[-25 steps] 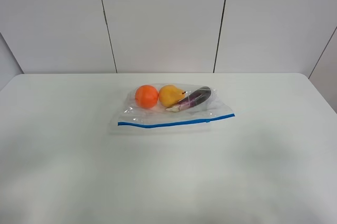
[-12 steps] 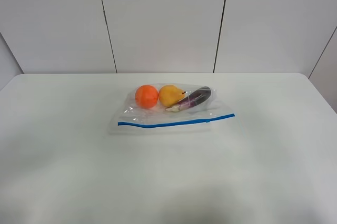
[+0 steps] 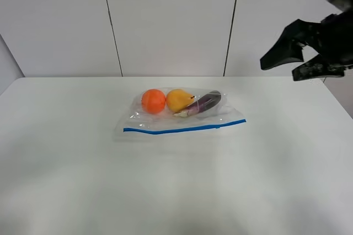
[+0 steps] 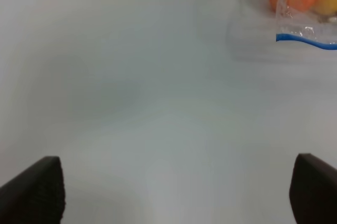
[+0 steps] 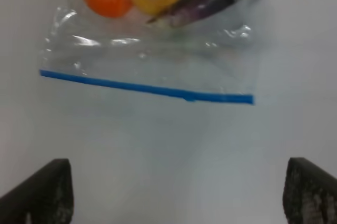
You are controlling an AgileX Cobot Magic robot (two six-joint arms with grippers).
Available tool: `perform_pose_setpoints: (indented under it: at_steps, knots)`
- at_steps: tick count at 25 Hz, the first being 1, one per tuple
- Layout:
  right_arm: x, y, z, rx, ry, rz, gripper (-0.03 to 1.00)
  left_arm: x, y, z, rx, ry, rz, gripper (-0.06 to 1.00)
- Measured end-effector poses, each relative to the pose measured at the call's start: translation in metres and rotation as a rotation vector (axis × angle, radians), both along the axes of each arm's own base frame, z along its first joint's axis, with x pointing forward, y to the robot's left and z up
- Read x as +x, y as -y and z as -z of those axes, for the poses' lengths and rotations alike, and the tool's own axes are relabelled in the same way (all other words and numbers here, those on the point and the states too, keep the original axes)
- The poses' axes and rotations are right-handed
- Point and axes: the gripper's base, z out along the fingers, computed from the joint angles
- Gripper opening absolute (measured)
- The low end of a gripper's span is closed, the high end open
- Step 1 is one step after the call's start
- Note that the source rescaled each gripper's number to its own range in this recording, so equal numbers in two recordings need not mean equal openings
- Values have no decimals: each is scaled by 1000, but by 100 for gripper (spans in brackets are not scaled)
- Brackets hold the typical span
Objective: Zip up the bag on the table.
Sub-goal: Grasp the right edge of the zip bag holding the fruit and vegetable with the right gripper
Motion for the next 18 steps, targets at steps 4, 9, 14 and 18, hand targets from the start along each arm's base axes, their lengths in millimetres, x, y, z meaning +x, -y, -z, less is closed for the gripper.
perform_pose_setpoints:
  at_steps: [4, 9, 14, 18]
  knots:
    - [40, 13, 27, 161, -103, -15, 100, 0, 0, 0, 0, 0, 0, 100]
    - [60, 47, 63, 279, -197, -12, 99, 0, 0, 0, 0, 0, 0, 100]
    - [71, 51, 93, 313, -265, -25, 99, 0, 0, 0, 0, 0, 0, 100]
    - [80, 52, 121, 338, -340, -21, 99, 0, 0, 0, 0, 0, 0, 100]
